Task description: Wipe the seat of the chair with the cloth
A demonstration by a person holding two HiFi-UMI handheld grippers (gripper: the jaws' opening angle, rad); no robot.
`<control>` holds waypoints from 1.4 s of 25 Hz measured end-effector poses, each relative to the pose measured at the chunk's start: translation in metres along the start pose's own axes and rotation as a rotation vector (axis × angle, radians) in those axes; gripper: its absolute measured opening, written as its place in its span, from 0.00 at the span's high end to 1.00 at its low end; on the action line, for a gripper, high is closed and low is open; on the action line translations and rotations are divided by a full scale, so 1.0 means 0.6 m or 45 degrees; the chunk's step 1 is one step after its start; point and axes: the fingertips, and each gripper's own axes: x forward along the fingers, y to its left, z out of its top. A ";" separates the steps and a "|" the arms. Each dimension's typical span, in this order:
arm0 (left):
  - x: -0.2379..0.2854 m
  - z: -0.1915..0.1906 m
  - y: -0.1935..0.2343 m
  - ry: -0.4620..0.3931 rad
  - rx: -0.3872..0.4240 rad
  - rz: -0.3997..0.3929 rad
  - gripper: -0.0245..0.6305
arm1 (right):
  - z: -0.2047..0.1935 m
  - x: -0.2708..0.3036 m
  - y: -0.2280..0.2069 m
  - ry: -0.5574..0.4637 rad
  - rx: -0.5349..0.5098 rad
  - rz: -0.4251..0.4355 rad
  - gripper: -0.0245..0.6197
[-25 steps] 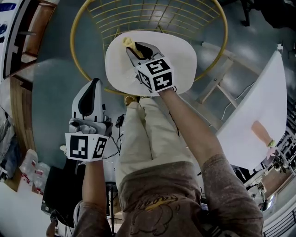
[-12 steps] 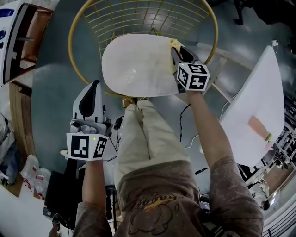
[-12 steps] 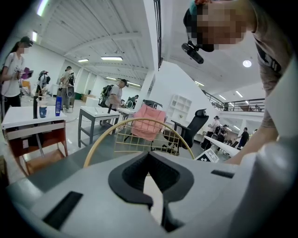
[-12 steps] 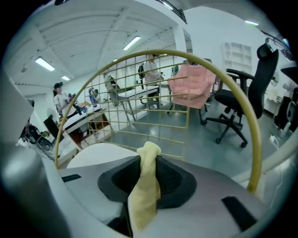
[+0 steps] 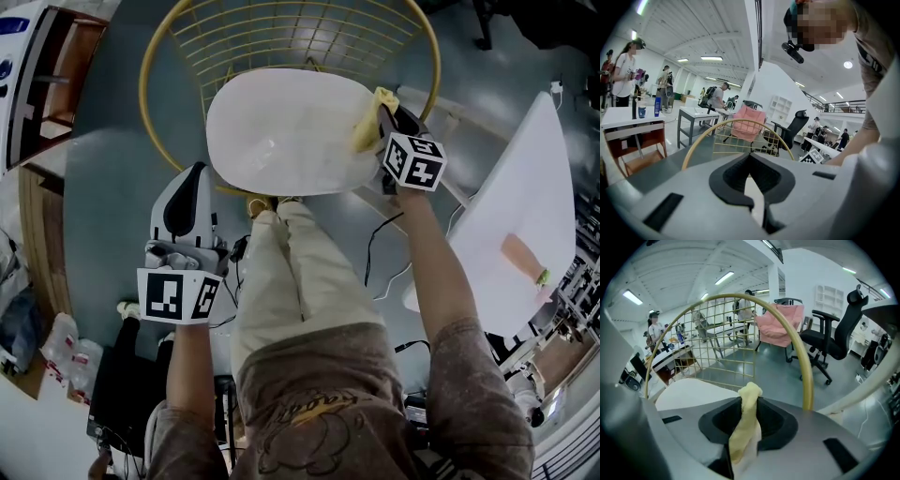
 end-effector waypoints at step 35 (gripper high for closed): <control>-0.004 -0.020 0.029 0.012 -0.028 0.059 0.96 | -0.072 0.102 0.148 0.151 0.069 0.175 0.79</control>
